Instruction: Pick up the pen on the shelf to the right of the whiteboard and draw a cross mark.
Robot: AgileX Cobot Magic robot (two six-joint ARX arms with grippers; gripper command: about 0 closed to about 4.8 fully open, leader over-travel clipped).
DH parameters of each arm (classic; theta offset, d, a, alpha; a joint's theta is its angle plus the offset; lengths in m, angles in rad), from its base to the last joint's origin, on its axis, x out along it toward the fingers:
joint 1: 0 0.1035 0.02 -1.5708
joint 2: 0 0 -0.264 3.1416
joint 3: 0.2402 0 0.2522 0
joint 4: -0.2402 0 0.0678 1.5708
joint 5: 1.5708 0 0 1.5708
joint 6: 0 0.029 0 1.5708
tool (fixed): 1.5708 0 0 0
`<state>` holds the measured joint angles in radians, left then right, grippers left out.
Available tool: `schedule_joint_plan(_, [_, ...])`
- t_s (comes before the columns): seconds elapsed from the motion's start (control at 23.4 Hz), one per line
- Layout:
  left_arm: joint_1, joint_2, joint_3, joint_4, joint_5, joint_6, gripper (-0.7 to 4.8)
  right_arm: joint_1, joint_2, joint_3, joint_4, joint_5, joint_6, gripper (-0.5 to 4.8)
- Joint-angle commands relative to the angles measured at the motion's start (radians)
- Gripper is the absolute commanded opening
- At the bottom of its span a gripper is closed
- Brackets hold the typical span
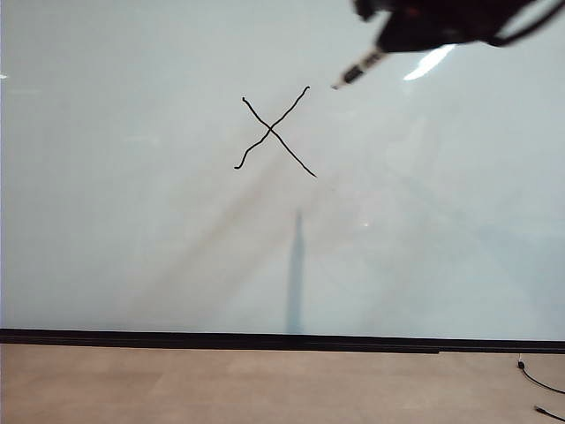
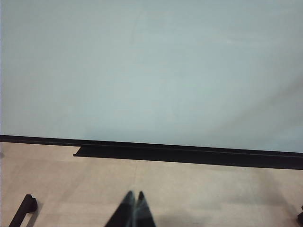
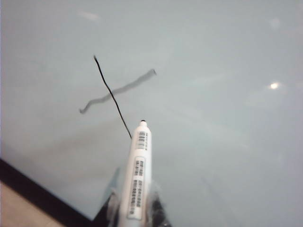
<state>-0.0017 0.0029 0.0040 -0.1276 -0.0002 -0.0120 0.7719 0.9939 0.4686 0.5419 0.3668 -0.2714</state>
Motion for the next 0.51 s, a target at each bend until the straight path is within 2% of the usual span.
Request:
schedule_joint_plan(0.04, [-0.001,0.000,0.003,0.009,0.003,0.004,-0.05,-0.002,-0.124,-0.129,0.013,0.008,0.013,-0.05])
schedule_joint_plan(0.21, [0.000,0.000,0.003,0.009,0.003,0.004,-0.05,-0.003,-0.295,-0.286,0.012,0.012,0.016,-0.05])
schedule_joint_plan(0.51, [0.000,0.000,0.003,0.009,0.003,0.004,-0.05,-0.003,-0.393,-0.370,-0.011,0.021,0.017,-0.05])
